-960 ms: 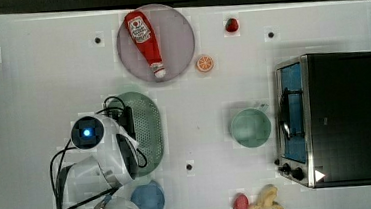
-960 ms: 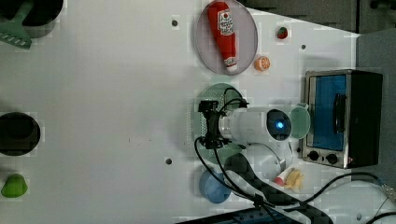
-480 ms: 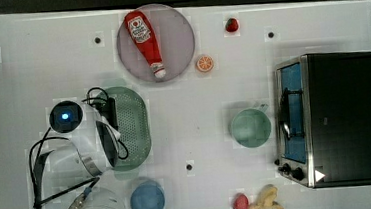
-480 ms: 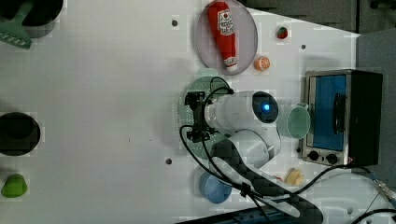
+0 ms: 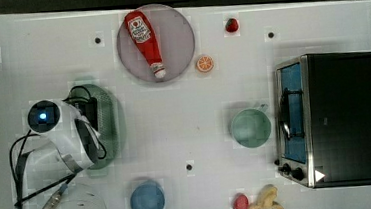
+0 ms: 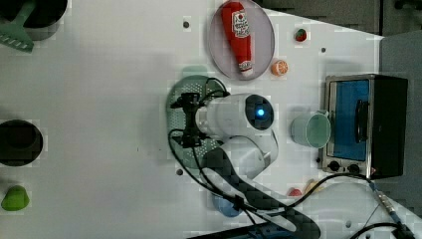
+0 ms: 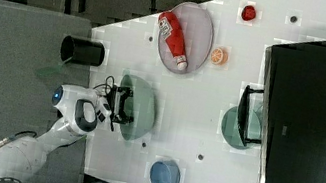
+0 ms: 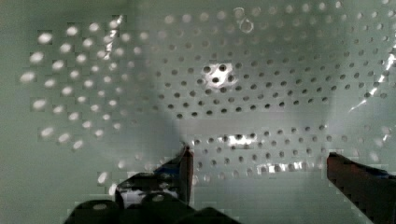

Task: Drag strainer right to left.

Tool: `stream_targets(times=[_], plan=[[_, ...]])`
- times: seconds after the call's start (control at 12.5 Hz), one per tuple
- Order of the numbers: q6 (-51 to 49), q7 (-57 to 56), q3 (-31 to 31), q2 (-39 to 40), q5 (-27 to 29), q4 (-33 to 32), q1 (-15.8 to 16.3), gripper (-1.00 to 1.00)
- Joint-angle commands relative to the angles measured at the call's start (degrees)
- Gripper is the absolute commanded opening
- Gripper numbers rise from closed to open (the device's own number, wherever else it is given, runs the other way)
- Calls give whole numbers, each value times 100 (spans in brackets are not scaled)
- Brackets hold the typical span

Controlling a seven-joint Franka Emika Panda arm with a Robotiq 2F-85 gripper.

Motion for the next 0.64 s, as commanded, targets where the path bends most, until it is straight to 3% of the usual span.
stream_targets(times=[0.08, 0.64], plan=[[-67, 746, 133, 89, 14, 408, 493, 100], [-67, 788, 122, 417, 274, 995, 893, 100]])
